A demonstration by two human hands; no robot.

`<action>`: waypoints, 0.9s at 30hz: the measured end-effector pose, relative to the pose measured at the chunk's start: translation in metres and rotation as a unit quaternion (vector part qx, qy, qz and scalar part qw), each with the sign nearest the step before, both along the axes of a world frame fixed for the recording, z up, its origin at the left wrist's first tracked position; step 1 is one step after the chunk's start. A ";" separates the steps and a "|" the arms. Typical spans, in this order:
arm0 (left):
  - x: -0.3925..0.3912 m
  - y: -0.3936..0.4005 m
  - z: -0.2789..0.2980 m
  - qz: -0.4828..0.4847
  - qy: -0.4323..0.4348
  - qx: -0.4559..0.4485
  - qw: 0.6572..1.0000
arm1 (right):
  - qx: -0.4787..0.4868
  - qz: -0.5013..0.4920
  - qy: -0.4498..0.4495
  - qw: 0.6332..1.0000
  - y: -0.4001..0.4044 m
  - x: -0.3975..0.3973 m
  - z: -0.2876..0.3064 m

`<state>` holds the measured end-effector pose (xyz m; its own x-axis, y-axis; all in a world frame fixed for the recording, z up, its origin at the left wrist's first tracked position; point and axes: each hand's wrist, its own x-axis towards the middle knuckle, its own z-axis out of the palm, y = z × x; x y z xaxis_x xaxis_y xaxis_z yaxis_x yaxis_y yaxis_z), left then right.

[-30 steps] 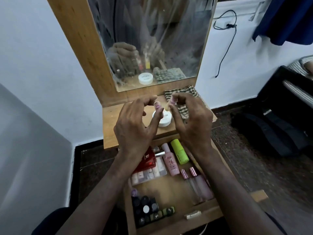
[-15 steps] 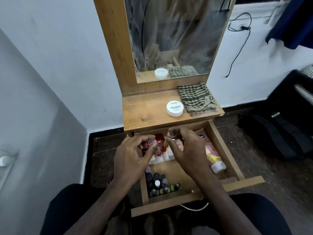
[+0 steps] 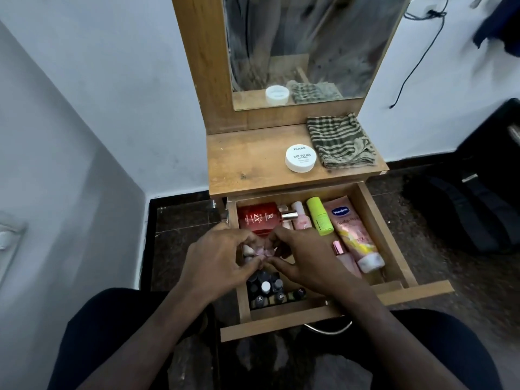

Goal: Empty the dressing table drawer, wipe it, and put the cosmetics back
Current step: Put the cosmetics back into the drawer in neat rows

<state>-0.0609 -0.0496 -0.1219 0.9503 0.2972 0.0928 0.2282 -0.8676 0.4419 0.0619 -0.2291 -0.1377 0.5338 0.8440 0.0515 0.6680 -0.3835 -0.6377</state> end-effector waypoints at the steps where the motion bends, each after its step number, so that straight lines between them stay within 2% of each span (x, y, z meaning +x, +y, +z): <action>1: 0.000 0.001 0.000 0.002 0.005 0.001 1.000 | -0.002 0.001 0.004 1.000 0.000 -0.001 0.001; 6: 0.000 0.002 0.004 0.006 0.029 -0.008 1.000 | 0.001 0.004 0.047 0.999 0.001 -0.003 0.003; 12: -0.004 0.005 0.004 -0.017 0.031 0.008 0.999 | -0.006 0.009 0.029 1.000 0.000 -0.003 0.006; 18: -0.001 0.005 0.001 -0.059 0.044 0.052 0.996 | -0.030 0.027 0.063 0.997 -0.002 0.000 0.004; 23: 0.001 0.010 0.004 -0.072 0.046 0.053 0.995 | -0.044 0.045 0.076 0.995 -0.007 0.006 0.005; 25: 0.002 0.015 0.005 -0.070 0.031 0.041 0.996 | -0.053 0.049 0.079 0.994 -0.011 0.010 0.009; 27: 0.004 0.019 0.004 -0.045 -0.022 0.001 0.999 | -0.042 0.020 0.061 0.997 -0.017 0.015 0.016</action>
